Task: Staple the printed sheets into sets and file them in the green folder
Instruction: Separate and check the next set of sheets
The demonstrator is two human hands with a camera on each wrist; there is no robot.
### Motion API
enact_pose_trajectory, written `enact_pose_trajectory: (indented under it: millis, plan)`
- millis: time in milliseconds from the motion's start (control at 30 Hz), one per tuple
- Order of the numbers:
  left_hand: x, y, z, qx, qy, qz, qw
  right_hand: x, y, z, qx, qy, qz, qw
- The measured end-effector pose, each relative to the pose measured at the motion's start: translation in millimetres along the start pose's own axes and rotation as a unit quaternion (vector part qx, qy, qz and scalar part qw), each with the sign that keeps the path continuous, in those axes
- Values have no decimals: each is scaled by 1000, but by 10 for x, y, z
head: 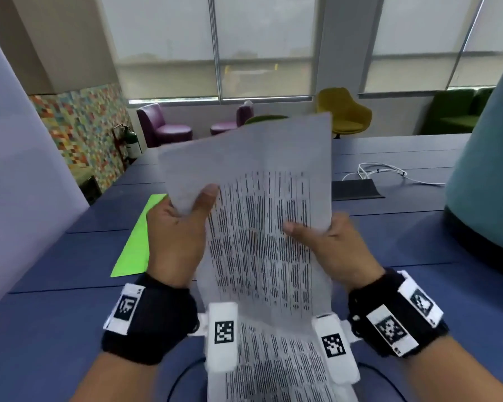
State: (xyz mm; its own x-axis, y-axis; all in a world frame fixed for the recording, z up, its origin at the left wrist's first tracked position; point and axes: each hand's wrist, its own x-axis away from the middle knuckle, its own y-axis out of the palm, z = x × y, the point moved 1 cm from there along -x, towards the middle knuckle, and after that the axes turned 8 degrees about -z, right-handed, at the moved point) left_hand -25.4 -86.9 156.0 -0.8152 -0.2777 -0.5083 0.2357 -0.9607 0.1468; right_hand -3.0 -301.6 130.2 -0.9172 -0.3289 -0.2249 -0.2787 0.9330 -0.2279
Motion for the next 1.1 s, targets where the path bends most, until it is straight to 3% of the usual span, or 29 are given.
enact_pose_trajectory:
  millis: [67, 133, 200, 333, 433, 533, 733, 833, 933, 1100]
  plan:
    - [-123, -12, 284, 13, 69, 8, 998, -1, -13, -236, -15, -76, 29, 997]
    - [-181, -64, 401, 34, 98, 4, 995, 7, -36, -342, -10, -117, 34, 993]
    - [-146, -125, 361, 49, 74, -26, 996, 9, -57, -313, -24, -119, 29, 992]
    - [29, -233, 34, 50, -34, -63, 996, -5, -69, -62, -76, -67, 16, 995]
    - [52, -236, -133, 7, -61, -88, 994, -51, -85, 59, -79, -36, 5, 996]
    - [36, -177, -131, -21, -77, -117, 990, -81, -75, 20, -61, -50, 17, 997]
    - [-50, -142, 175, -4, 44, -193, 980, -53, -217, -291, -100, -157, 18, 982]
    - [41, -140, 10, -1, 12, -182, 983, -37, -182, -55, -94, -105, 31, 990]
    - [122, -136, -266, -23, -53, -154, 986, -19, -68, 243, -60, -13, -15, 998]
    - [-9, -181, -212, -55, -111, -114, 986, -50, -65, 145, -67, 27, -24, 997]
